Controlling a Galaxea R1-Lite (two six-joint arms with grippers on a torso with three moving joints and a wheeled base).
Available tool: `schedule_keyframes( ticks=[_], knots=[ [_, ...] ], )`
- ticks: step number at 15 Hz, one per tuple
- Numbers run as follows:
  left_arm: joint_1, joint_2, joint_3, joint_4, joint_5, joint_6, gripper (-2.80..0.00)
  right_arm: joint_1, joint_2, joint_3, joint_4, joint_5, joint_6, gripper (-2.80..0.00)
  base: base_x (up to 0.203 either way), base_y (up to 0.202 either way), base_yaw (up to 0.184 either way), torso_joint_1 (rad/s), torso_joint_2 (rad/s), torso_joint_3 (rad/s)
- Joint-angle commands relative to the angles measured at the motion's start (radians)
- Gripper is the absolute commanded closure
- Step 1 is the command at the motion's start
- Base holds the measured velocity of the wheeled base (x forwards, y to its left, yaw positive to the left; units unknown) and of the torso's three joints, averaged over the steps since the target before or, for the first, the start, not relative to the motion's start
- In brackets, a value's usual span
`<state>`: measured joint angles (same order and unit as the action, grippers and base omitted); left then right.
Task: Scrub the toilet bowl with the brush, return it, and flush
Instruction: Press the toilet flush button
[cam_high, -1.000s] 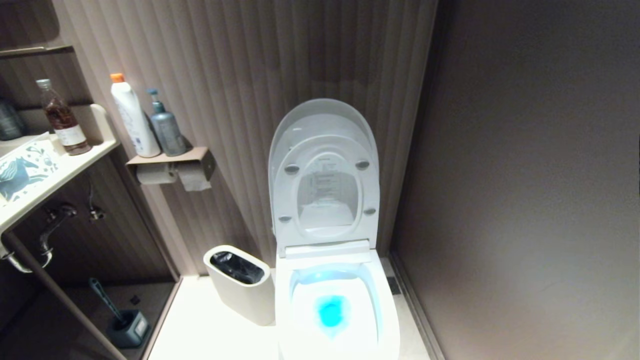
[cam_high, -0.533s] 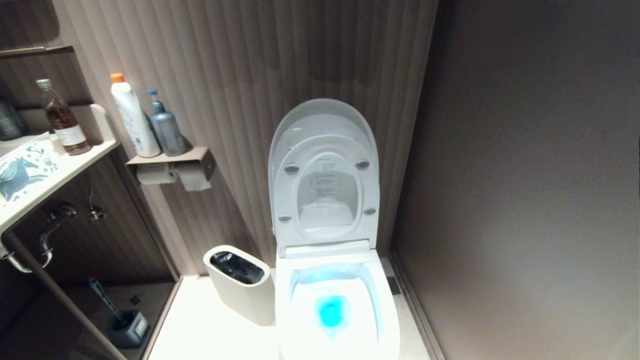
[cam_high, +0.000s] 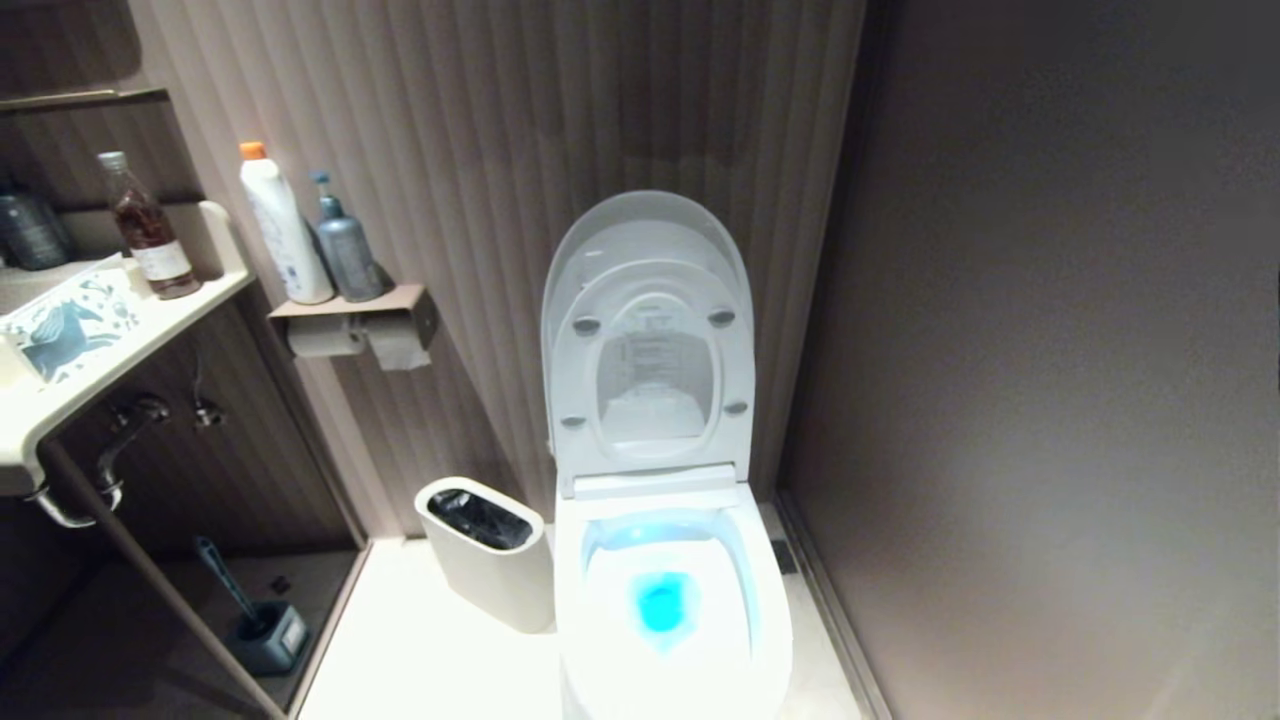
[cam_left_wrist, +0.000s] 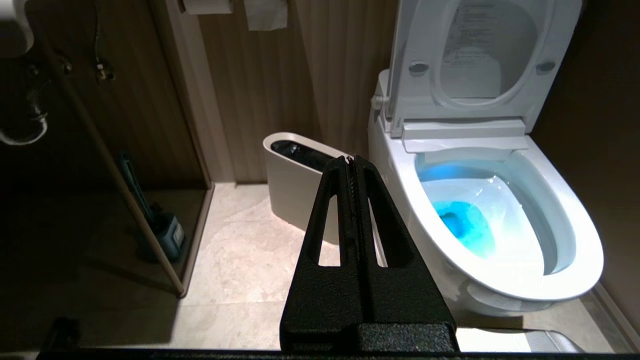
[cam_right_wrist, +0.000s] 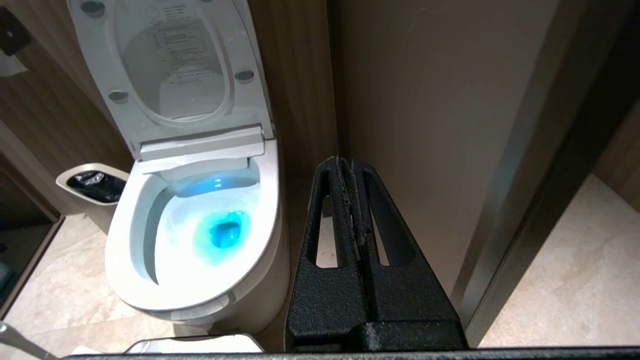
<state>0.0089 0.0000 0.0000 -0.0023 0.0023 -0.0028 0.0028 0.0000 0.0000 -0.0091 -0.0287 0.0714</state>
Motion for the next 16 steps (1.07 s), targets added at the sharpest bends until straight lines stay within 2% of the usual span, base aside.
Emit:
schedule_keyframes(
  ticks=[1, 6, 10, 16],
  knots=[
    [0.000, 0.000, 0.000, -0.001, -0.001, 0.000, 0.00, 0.000, 0.000, 0.000, 0.000, 0.000, 0.001, 0.00, 0.000, 0.000, 0.000, -0.177, -0.06, -0.194],
    [0.000, 0.001, 0.000, -0.001, 0.001, 0.000, 0.00, 0.000, 0.000, 0.000, -0.002, 0.001, -0.001, 0.00, 0.000, 0.000, 0.000, -0.017, 0.00, -0.017],
    [0.000, 0.002, 0.000, -0.001, 0.001, 0.000, 0.00, 0.000, 0.000, 0.000, -0.002, 0.000, -0.001, 0.00, 0.000, 0.000, 0.000, 0.192, 0.04, 0.380],
    [0.000, 0.000, 0.000, -0.001, 0.001, 0.000, 0.00, 0.000, 0.000, 0.000, -0.002, 0.001, -0.001, 0.00, 0.000, 0.000, 0.000, 0.492, 0.01, 0.408]
  ],
)
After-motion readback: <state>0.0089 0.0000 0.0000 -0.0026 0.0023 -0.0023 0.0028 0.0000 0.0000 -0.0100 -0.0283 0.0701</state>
